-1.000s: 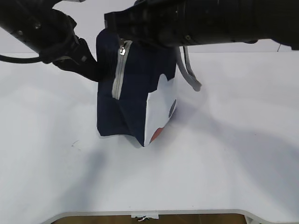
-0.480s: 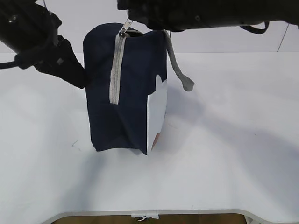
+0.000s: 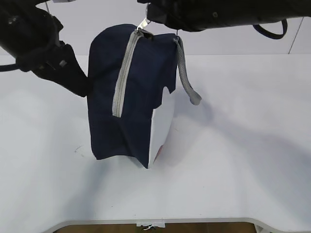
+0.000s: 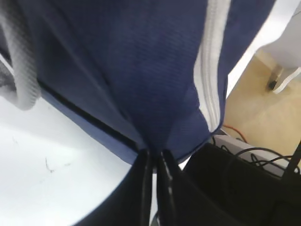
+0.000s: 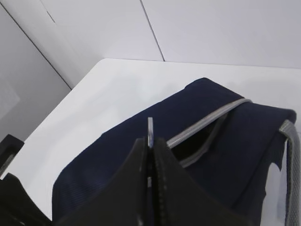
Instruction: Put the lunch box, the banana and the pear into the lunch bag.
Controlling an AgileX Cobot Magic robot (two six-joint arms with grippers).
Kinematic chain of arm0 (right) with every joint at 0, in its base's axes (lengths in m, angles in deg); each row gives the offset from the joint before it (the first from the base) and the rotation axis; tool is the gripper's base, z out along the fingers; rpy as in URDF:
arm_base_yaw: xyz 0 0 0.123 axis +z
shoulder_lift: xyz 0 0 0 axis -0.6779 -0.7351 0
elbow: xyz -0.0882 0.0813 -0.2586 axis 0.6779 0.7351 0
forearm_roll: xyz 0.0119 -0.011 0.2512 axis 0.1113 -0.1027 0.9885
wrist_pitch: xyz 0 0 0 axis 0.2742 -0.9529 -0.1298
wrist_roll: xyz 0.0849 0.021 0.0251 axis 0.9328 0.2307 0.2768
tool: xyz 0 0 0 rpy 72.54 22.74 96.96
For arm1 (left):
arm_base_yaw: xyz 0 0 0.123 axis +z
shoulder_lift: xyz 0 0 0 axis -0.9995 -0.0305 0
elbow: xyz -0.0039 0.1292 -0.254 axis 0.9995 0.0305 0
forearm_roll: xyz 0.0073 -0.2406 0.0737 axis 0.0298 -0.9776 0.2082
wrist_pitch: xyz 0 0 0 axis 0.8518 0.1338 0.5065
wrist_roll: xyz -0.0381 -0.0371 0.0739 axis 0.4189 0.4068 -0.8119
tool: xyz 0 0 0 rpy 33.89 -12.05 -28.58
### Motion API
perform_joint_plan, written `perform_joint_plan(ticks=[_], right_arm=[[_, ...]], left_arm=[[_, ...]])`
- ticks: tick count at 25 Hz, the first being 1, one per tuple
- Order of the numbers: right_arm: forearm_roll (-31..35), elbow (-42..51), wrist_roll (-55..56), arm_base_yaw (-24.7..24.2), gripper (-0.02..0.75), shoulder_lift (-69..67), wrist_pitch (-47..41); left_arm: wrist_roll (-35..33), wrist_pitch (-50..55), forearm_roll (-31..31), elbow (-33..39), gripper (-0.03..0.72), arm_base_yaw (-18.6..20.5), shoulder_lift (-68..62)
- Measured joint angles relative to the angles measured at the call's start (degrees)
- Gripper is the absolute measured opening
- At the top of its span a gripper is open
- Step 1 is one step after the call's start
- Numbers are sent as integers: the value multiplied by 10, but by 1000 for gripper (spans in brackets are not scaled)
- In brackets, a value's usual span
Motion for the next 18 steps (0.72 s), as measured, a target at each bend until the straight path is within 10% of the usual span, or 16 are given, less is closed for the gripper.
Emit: perform_joint_plan(ticks=[4, 5, 9, 18], right_arm=[[9, -1, 0, -1, 1, 0, -15], [13, -1, 0, -1, 1, 0, -20], [30, -1, 0, -1, 1, 0, -26], [33, -1, 0, -1, 1, 0, -28]], left_arm=[[47, 1, -2, 0, 4, 0, 0], [54, 1, -5, 0, 167, 0, 2], [75, 1, -41, 0, 378, 0, 2], [81, -29, -103, 0, 437, 0, 2]])
